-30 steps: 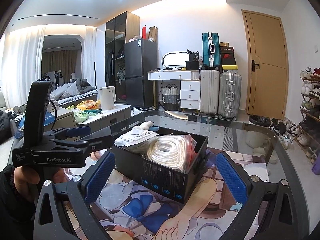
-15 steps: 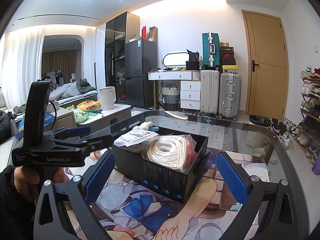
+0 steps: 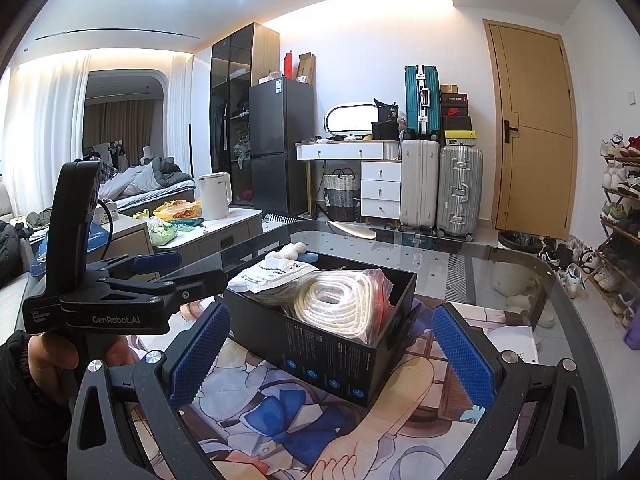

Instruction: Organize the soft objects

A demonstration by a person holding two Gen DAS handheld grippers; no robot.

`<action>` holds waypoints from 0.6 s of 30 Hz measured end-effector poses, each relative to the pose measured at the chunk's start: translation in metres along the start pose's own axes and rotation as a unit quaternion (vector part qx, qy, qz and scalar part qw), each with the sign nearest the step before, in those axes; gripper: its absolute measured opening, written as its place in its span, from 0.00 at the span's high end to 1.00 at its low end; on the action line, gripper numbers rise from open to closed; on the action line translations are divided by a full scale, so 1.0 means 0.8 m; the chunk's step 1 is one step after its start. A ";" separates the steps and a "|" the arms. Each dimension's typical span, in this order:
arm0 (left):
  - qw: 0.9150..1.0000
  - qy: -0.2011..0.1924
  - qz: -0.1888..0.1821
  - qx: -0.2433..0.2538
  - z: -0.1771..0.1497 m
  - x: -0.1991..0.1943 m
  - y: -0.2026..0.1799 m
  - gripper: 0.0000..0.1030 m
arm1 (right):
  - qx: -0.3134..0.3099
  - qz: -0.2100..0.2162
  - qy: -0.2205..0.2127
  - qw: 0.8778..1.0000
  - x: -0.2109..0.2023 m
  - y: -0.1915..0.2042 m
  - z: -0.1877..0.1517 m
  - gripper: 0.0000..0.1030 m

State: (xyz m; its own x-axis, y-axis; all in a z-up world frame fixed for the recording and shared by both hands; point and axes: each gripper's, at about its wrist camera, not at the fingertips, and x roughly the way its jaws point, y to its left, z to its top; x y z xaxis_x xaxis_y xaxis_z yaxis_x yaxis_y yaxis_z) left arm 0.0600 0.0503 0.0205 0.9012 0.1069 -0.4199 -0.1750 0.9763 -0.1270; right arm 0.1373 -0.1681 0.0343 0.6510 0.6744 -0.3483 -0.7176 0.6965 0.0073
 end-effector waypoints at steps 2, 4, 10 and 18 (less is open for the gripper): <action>1.000 0.000 0.000 0.000 0.000 0.000 0.002 0.00 | 0.000 0.000 0.000 1.000 0.000 0.000 0.000 0.00; 1.000 0.000 -0.001 0.000 0.000 0.000 0.002 0.00 | 0.000 0.000 0.000 1.000 0.000 0.001 0.000 0.00; 1.000 0.000 0.000 0.000 0.001 0.000 0.002 0.00 | 0.000 0.000 0.001 1.000 0.001 0.001 0.000 0.00; 1.000 -0.002 0.002 0.002 0.003 -0.001 -0.001 0.00 | 0.000 0.001 0.000 1.000 0.000 0.000 0.000 0.00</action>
State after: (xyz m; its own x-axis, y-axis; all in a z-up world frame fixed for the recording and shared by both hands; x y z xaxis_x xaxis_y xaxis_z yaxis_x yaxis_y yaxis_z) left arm 0.0606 0.0503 0.0232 0.9019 0.1125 -0.4170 -0.1777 0.9766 -0.1209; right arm 0.1375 -0.1684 0.0343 0.6504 0.6753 -0.3478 -0.7181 0.6959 0.0083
